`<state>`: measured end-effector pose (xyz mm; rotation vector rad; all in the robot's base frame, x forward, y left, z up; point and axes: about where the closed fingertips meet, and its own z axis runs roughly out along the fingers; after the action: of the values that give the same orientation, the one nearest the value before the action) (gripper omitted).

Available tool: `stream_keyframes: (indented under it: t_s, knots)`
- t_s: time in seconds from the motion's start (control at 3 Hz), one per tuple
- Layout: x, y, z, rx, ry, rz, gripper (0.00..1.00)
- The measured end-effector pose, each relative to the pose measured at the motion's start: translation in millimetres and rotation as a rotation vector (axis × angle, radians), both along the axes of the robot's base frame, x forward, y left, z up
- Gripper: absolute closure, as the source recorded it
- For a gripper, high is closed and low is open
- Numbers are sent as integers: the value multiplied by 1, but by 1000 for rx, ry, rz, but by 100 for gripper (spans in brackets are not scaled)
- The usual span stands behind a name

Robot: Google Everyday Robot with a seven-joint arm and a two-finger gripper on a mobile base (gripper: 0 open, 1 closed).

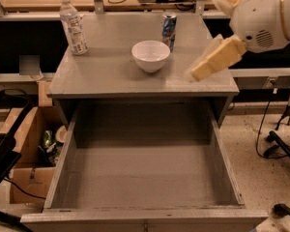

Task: Place blue plastic bottle into top drawer

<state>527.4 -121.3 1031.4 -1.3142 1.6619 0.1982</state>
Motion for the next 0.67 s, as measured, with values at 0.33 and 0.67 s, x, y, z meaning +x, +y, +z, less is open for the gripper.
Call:
stream_keyframes:
  t_s: [0.33, 0.67]
  knots:
    - [5, 57, 24, 146, -64, 9, 0]
    - [13, 119, 78, 305, -83, -67, 0]
